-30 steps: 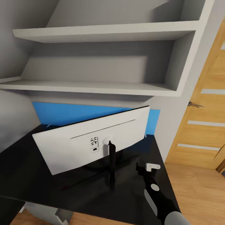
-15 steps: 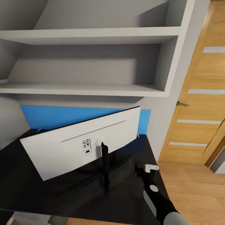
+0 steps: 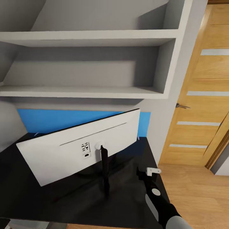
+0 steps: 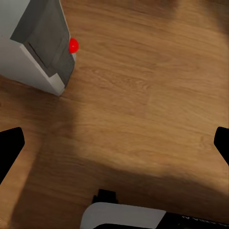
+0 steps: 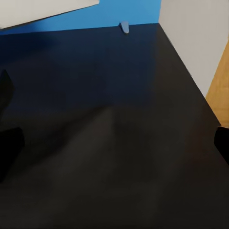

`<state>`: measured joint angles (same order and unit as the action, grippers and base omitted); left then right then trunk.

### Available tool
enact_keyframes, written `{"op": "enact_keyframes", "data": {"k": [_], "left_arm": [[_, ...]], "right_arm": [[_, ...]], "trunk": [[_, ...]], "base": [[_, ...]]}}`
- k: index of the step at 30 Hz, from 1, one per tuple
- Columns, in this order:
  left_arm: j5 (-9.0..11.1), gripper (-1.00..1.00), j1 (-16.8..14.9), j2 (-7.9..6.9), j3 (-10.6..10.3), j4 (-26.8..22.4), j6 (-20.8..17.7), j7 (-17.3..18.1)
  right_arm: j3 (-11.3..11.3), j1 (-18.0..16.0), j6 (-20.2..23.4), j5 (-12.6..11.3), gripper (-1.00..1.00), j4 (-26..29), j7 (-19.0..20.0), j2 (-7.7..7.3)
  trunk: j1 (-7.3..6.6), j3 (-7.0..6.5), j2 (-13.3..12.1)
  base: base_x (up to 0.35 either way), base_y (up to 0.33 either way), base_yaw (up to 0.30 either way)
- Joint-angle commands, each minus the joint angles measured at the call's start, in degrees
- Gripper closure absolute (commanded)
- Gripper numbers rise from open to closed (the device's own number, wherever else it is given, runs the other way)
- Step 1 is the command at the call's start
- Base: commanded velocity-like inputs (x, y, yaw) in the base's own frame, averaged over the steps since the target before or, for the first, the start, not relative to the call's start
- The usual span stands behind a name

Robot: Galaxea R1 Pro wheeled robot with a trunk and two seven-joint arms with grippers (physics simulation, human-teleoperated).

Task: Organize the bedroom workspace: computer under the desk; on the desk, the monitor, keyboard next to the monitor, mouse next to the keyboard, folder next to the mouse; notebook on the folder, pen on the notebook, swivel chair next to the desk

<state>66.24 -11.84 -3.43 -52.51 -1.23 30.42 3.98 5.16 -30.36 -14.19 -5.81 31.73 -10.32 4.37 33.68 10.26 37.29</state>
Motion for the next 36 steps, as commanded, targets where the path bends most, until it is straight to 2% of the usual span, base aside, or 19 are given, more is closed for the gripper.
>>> {"op": "enact_keyframes", "data": {"k": [1,8,18,30,34,36], "left_arm": [[0.6,-1.00,0.0,-0.01,-0.2,0.0,0.1,0.4],[0.6,-1.00,0.0,0.00,-0.1,0.0,0.1,0.4],[0.6,-1.00,0.0,0.00,-0.1,0.0,0.1,0.4],[0.6,-1.00,0.0,0.00,-0.2,0.0,0.0,0.4],[0.9,-1.00,1.3,1.30,0.0,-0.4,1.1,0.3],[0.9,-1.00,1.9,1.94,-0.1,-0.4,1.1,0.3]], "right_arm": [[0.4,-0.1,-0.2,-0.6,-1.00,-0.1,-0.5,0.25],[0.4,-0.1,-0.2,-0.5,-1.00,-0.1,-0.7,1.27],[0.4,-0.1,-0.2,-0.4,-1.00,-0.4,-0.7,1.43],[0.3,-0.1,-1.4,-0.4,-1.00,-1.0,-0.2,0.99],[-0.1,1.1,-0.2,-0.8,-1.00,-2.3,-0.1,2.25],[-0.1,0.9,-0.2,-0.8,-1.00,-2.9,-0.2,2.26]], "trunk": [[0.02,0.09,0.1],[0.02,0.09,0.1],[0.02,0.09,0.1],[0.02,0.09,0.1],[0.02,0.09,0.1],[0.02,0.09,0.1]], "base": [[0.000,0.000,0.153],[0.000,0.000,0.229],[0.000,0.000,0.256],[0.000,0.000,0.040],[0.000,0.000,0.000],[0.000,0.000,0.000]]}}
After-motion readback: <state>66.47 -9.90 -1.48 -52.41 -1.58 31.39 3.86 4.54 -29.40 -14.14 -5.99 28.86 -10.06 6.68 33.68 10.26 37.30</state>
